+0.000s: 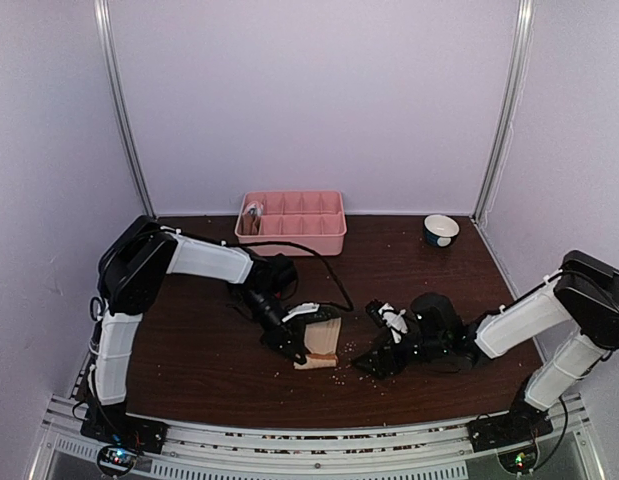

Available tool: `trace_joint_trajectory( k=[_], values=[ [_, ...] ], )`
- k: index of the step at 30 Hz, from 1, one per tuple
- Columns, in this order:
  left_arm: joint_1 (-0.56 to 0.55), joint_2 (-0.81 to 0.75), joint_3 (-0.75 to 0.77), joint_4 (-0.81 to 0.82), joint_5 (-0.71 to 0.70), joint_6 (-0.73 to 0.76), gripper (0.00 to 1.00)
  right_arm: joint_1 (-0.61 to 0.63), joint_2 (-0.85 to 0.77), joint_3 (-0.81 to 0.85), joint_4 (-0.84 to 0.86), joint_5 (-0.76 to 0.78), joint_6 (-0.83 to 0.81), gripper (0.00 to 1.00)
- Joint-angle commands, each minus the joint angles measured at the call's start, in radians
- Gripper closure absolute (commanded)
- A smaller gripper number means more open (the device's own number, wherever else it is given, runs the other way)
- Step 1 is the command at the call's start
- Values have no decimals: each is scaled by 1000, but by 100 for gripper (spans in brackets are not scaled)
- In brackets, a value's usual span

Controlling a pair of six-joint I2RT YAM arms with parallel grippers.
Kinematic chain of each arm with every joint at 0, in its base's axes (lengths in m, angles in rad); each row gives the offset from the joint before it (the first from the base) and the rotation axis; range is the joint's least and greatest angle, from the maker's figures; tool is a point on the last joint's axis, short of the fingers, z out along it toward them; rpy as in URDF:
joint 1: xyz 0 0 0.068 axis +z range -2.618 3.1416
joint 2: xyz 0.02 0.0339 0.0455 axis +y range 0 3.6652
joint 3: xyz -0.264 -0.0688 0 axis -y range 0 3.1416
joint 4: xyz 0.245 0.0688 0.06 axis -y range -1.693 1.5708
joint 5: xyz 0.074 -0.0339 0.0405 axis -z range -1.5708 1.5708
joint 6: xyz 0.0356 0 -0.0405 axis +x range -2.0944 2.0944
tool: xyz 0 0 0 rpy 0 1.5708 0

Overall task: Roll the socks
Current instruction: Roll the sock at the center of the board.

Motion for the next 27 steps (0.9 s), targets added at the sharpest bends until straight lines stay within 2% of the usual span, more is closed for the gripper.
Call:
trace_joint_trajectory(
  k=[1,4,7,8,10,13,16,18,20,23,27],
  values=[
    [15,92,-6,-127,-107,-18,98,-3,-115,-48,0,265,-47,0],
    [27,123,30,-158,-104,-23,98,-15,-187,-97,86,529,99,0],
    [27,134,50,-169,-120,-32,98,-49,-229,-197,287,557,201,0],
    [29,141,61,-180,-125,-37,98,-50,-229,-216,340,533,178,0],
    [30,177,106,-219,-137,-54,97,-20,-204,-175,306,413,36,0],
    [34,280,224,-361,-142,-40,96,121,-144,-68,113,455,-193,0],
    [46,322,264,-385,-178,-61,96,231,-83,-81,175,428,-380,0],
    [51,321,269,-373,-204,-78,96,263,-54,-114,297,357,-460,7],
    [54,323,281,-372,-235,-87,96,281,-20,-110,337,302,-519,16],
    [54,332,306,-374,-293,-102,96,305,27,-15,205,281,-611,27],
    [53,348,346,-385,-344,-111,97,317,81,83,116,275,-704,34]
  ],
)
